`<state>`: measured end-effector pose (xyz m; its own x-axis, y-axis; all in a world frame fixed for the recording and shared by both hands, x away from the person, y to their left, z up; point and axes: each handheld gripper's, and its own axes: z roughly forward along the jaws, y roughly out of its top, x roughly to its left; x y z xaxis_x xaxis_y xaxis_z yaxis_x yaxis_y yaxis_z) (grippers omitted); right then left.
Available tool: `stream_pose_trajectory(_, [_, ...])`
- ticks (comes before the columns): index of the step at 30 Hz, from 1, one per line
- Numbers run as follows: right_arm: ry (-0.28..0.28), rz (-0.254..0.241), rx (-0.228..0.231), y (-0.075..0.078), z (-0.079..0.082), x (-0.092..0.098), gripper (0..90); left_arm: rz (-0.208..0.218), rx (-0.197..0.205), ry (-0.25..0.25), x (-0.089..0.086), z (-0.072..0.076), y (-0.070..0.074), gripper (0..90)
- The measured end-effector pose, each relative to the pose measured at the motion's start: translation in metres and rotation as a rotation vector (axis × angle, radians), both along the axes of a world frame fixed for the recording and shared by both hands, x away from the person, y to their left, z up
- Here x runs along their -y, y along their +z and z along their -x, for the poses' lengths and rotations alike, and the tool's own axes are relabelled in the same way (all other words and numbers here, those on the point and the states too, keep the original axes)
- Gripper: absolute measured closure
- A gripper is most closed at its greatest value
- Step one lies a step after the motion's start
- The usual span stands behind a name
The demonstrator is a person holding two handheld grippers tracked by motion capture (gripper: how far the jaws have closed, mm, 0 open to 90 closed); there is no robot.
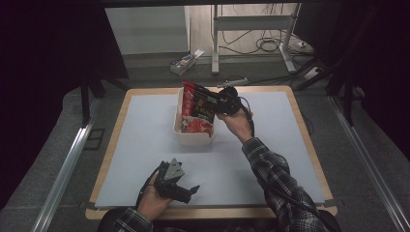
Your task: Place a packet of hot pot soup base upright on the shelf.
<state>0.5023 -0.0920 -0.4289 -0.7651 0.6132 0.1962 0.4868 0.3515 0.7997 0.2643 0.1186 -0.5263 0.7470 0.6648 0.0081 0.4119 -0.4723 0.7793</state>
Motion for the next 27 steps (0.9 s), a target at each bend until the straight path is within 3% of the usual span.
stream_pose_trajectory(5, [0.0, 0.011, 0.004, -0.004, 0.001, 0.005, 70.7, -0.004, -0.007, 0.003, 0.001, -0.001, -0.002, 0.0])
stream_pose_trajectory(9, [-0.002, 0.022, -0.003, -0.004, 0.0, 0.005, 67.6, 0.025, 0.002, 0.005, -0.001, -0.001, -0.001, 0.2])
stream_pose_trajectory(12, [-0.008, 0.062, 0.013, -0.002, 0.001, 0.003, 57.4, 0.048, 0.019, 0.007, -0.004, -0.001, 0.0, 1.2])
stream_pose_trajectory(16, [-0.007, 0.036, 0.011, 0.004, 0.0, 0.005, 39.6, 0.057, 0.012, 0.017, -0.006, -0.003, 0.0, 1.7])
stream_pose_trajectory(19, [-0.007, 0.054, 0.017, 0.008, 0.0, 0.005, 27.8, 0.084, 0.002, 0.021, -0.007, -0.004, 0.0, 1.7])
stream_pose_trajectory(24, [0.022, 0.097, 0.063, 0.008, 0.007, 0.008, 15.8, 0.083, 0.004, 0.027, -0.008, -0.004, 0.0, 1.7])
stream_pose_trajectory(27, [0.042, 0.102, 0.068, 0.006, 0.012, 0.01, 12.1, 0.078, 0.009, 0.027, -0.007, -0.004, 0.0, 1.6])
